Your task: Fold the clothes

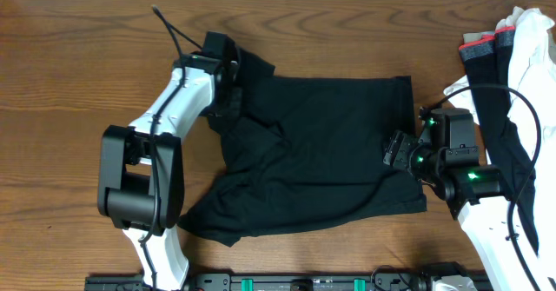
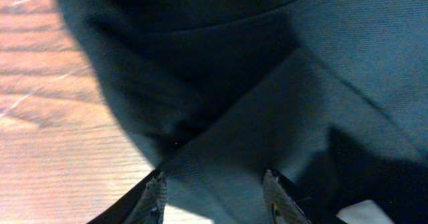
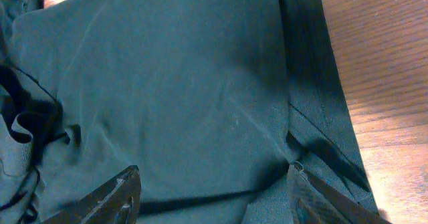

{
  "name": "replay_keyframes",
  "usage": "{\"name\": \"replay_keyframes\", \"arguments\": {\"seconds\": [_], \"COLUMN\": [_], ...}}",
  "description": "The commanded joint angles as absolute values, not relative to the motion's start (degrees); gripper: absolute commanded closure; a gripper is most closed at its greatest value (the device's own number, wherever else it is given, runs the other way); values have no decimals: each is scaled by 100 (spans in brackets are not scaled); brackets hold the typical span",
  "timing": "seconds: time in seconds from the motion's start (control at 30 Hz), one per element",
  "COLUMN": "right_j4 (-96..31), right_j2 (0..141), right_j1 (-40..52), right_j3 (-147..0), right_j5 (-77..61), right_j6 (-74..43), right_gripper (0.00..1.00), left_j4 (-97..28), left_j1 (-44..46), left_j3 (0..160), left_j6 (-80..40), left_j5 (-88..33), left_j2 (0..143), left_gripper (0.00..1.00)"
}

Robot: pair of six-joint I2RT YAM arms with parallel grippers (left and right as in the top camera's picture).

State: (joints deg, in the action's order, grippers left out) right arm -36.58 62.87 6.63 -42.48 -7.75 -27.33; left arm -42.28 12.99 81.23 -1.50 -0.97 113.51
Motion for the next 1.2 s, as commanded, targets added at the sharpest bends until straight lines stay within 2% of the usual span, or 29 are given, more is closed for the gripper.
{"name": "replay_keyframes", "arguments": {"seconds": [0.0,0.5,0.6,0.67,0.73,0.97,1.17], "right_j4": [-3667,-3671,-3673,-3682,-3691,-3693,-3695], "right_j2": [6302,6302,6302,6302,6302,6302,6302], "right_j1": [628,628,628,628,628,628,628], "right_j3": [-4303,-4303,-4303,-4303,-4303,-4303,-4303], "right_j5": [-775,-777,-775,-775,-775,-770,-729], "right_j6": [-2604,-2604,-2604,-2604,-2604,-2604,-2604], "right_gripper": [32,32,32,32,32,31,31], "left_j4": [-4023,-3651,-3677,-3708,-3850,-4543,-4737], "left_j1": [1505,1761,1761,1761,1761,1662,1258], "left_j3": [8114,8108,8108,8121,8171,8355,8355], "left_j6": [-333,-517,-519,-519,-526,-635,-631], "left_j5": [69,716,718,731,917,2010,2414], "left_j2": [11421,11762,11843,11804,11699,10938,10473], "left_gripper": [50,51,64,76,92,94,94]}}
